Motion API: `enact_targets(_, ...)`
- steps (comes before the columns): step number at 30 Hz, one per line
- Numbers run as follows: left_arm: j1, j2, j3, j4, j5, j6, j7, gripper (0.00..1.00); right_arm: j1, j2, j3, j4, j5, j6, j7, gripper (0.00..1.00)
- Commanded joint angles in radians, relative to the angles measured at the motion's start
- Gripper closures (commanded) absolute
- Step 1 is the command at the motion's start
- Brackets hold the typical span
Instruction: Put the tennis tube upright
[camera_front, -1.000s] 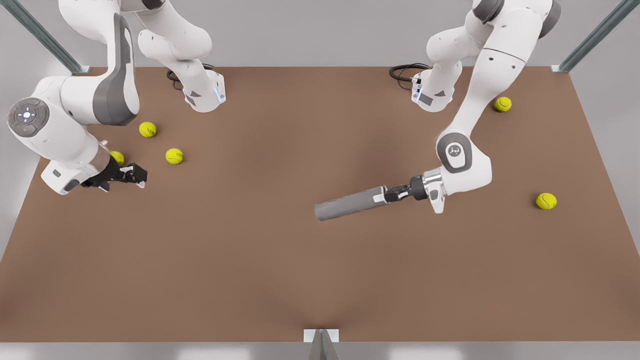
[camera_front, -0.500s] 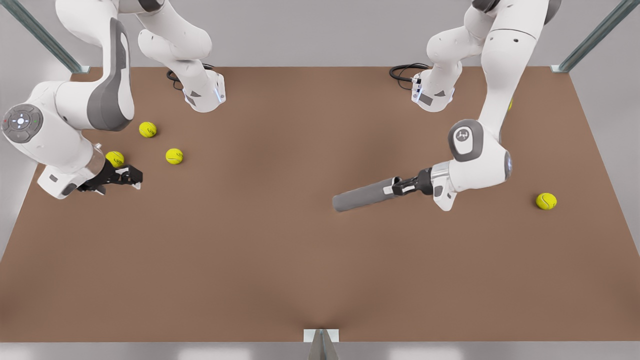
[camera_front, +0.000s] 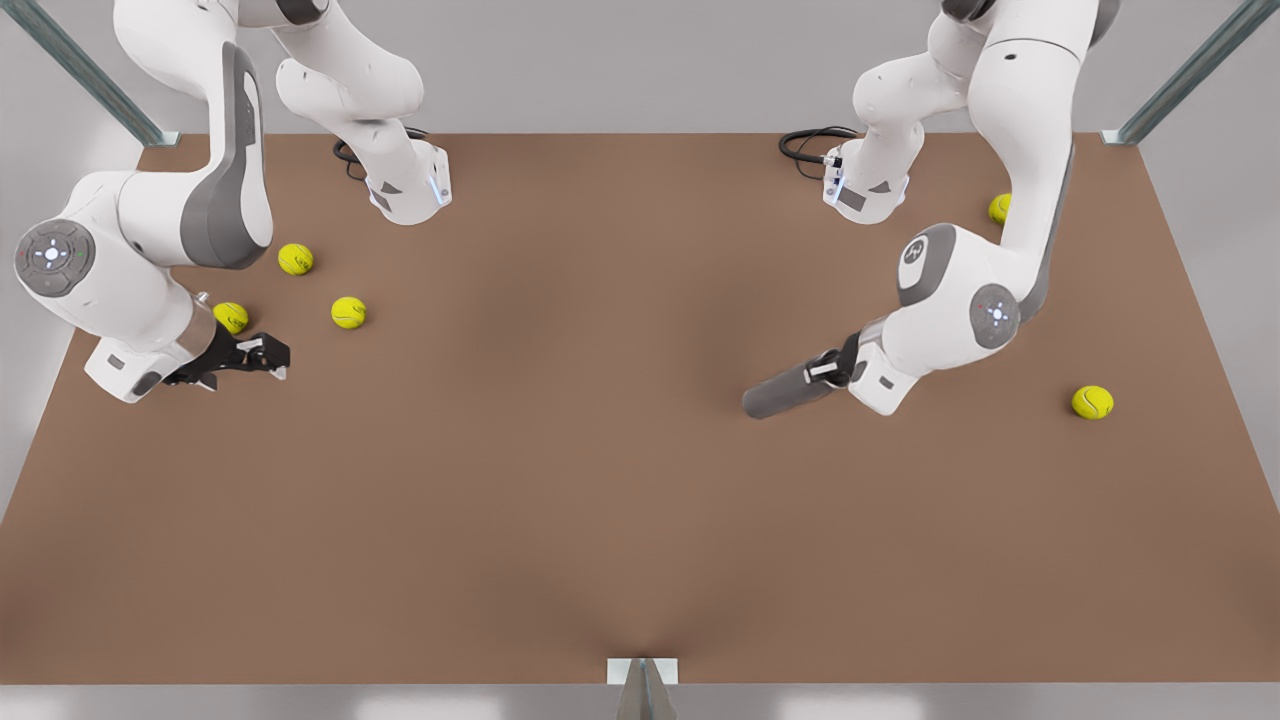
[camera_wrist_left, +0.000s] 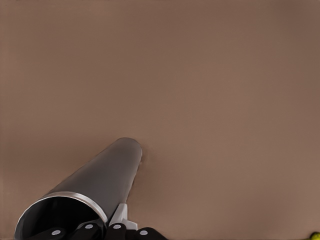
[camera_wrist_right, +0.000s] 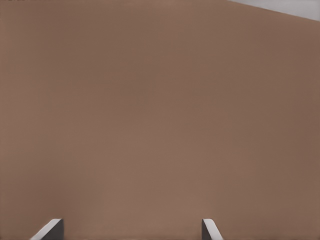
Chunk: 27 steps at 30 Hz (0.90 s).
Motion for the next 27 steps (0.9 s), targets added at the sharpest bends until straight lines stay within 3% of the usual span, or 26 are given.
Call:
enact_targets(1,-0.001,0.000,0.000,0.004,0.083,-0.008,-0.001,0.79,0.002,0.001,0.000,0.000,0.000,0.002,0.000,0.00)
enact_targets(14,-0.028,0.025,0.002,0.023,0.318,-0.083,-0.030,0.79,0.002,0.015,0.000,0.000,0.003,0.020,-0.005,0.00)
enact_targets(27,-0.028,0.075,0.005,0.039,0.323,-0.077,-0.027,0.79,0.009,0.021,0.000,-0.005,0.003,0.022,-0.006,0.00)
